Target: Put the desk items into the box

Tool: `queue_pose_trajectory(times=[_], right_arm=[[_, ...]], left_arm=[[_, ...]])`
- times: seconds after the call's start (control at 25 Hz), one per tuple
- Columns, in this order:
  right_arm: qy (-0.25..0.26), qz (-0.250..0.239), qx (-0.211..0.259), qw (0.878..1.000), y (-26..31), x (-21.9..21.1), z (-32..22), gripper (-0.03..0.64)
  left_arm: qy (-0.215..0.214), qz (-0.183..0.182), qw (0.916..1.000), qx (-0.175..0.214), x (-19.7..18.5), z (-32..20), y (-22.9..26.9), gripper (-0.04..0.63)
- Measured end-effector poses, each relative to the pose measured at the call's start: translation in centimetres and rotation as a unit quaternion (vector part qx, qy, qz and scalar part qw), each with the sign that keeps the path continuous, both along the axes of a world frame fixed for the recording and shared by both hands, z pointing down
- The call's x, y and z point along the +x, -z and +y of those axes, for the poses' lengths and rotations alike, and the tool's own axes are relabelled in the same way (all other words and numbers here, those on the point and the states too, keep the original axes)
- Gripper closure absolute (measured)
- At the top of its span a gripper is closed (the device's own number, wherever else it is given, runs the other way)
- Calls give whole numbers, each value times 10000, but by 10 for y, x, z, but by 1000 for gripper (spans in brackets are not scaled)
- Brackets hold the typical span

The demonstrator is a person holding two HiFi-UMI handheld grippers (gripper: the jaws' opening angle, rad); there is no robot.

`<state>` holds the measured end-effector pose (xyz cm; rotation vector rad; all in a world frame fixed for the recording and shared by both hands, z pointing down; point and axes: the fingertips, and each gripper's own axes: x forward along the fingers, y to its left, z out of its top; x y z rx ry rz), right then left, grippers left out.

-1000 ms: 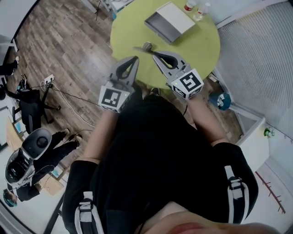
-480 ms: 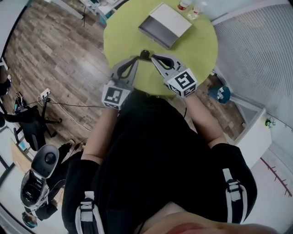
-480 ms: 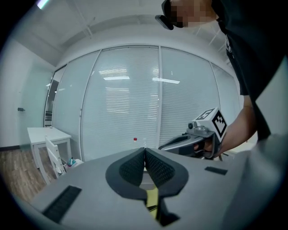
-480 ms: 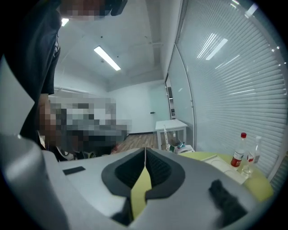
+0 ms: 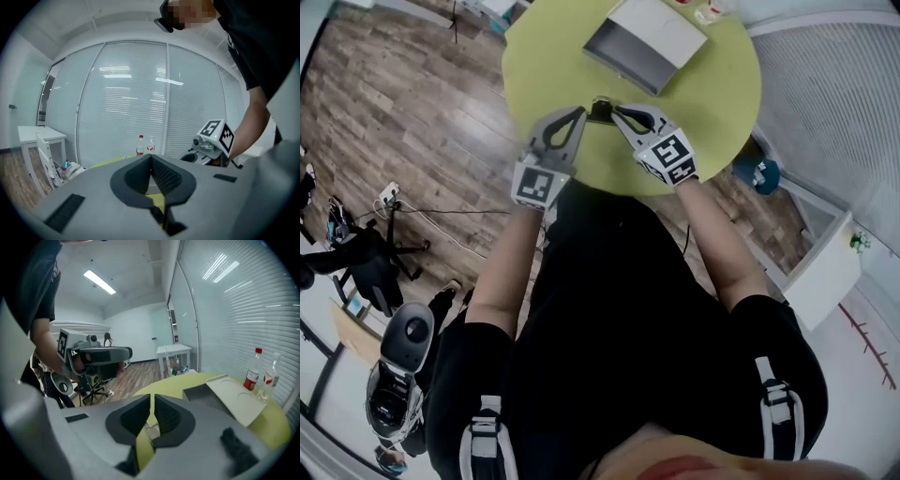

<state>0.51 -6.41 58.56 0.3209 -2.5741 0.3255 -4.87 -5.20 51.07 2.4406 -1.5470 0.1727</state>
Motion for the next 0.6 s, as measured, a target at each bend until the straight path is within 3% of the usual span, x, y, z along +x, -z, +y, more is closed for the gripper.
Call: queue_pose_trajectory(times=[0.28, 0.48, 0.6], right_arm=[[73, 631, -351, 9974, -74, -4, -12, 594], [260, 1105, -569, 9919, -114, -7, -13, 503], [343, 1357, -704, 9877, -135, -8, -13, 483]], left_arm=[[-193, -84, 9997, -135, 4, -25, -45, 583], [-274, -137, 9991, -280, 4, -30, -62, 583], [-296, -112, 9989, -336, 3, -34, -70, 583]])
